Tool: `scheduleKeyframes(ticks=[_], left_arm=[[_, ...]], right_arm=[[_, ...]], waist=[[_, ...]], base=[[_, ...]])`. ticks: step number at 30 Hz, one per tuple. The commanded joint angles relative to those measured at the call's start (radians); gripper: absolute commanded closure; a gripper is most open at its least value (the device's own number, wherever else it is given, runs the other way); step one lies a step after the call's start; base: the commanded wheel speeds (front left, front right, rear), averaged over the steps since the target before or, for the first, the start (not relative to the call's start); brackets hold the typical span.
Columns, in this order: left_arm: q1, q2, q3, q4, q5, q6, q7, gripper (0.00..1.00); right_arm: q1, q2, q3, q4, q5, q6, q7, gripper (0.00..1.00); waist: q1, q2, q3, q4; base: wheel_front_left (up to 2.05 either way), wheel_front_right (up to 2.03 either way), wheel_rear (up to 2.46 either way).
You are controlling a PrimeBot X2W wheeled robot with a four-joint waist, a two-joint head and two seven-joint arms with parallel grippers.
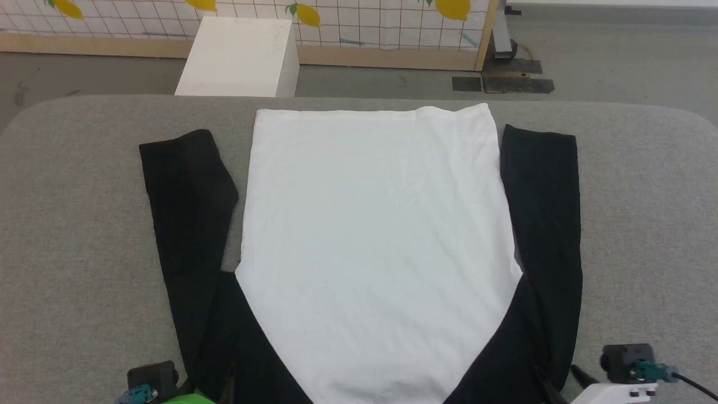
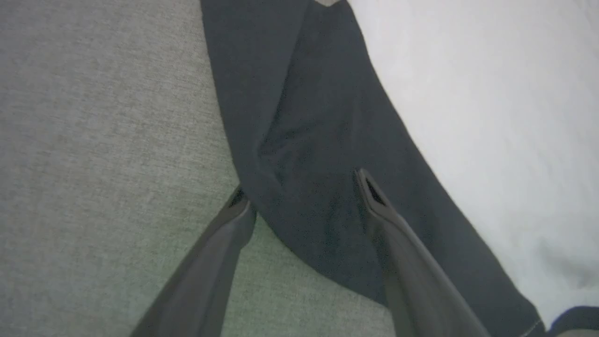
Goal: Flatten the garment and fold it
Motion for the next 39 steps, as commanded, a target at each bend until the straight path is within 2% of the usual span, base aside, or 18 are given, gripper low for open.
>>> scheduleKeyframes(ticks=[1,6,10,15,19,25,30,35,39], left_arm=[[-0.018,0.003,0.003,0.005,0.016,-0.001,-0.017,0.00],[-0.027,0.016,0.015,-0.007,0.036,0.011,-0.067,0.00],[-0.054,0.037,0.046,-0.034,0.061,0.024,-0.146,0.00],[-0.169,0.093,0.066,-0.004,0.110,0.021,-0.206,0.00],[-0.322,0.159,0.065,0.051,0.141,-0.011,-0.200,0.00],[-0.563,0.250,0.088,0.155,0.120,-0.072,-0.118,0.00],[-0.719,0.313,0.140,0.228,0.050,-0.091,0.028,0.00],[-0.793,0.352,0.225,0.281,-0.057,-0.063,0.195,0.00],[-0.797,0.382,0.284,0.285,-0.117,-0.023,0.306,0.00]], right_arm=[[0.008,-0.002,-0.015,-0.005,-0.004,-0.002,-0.035,0.00],[0.011,-0.002,-0.062,-0.039,-0.028,-0.002,-0.146,0.00],[-0.023,-0.002,-0.080,-0.069,-0.055,-0.002,-0.259,0.00],[-0.101,-0.001,-0.076,-0.078,-0.087,-0.002,-0.411,0.00],[-0.160,-0.001,-0.071,-0.102,-0.093,-0.002,-0.481,0.00],[-0.253,-0.001,-0.057,-0.134,-0.088,-0.002,-0.513,0.00],[-0.324,-0.001,-0.031,-0.166,-0.077,-0.002,-0.522,0.00],[-0.370,-0.001,0.003,-0.174,-0.056,-0.002,-0.535,0.00],[-0.393,-0.001,0.020,-0.166,-0.047,-0.002,-0.549,0.00]], waist=[[0.0001,0.0113,-0.006,0.002],[0.0001,0.0113,-0.014,-0.003],[0.0001,0.0113,0.005,-0.028],[0.0001,0.0113,0.060,-0.055],[0.0001,0.0113,0.137,-0.073],[0.0001,0.0113,0.288,-0.110],[0.0001,0.0113,0.414,-0.152],[0.0001,0.0113,0.502,-0.191],[0.0001,0.0113,0.546,-0.213]], base=[[0.00,0.00,0.00],[0.00,0.00,0.00],[0.00,0.00,0.00],[0.00,0.00,0.00],[0.00,0.00,0.00],[0.00,0.00,0.00],[0.00,0.00,0.00],[0.00,0.00,0.00],[0.00,0.00,0.00]])
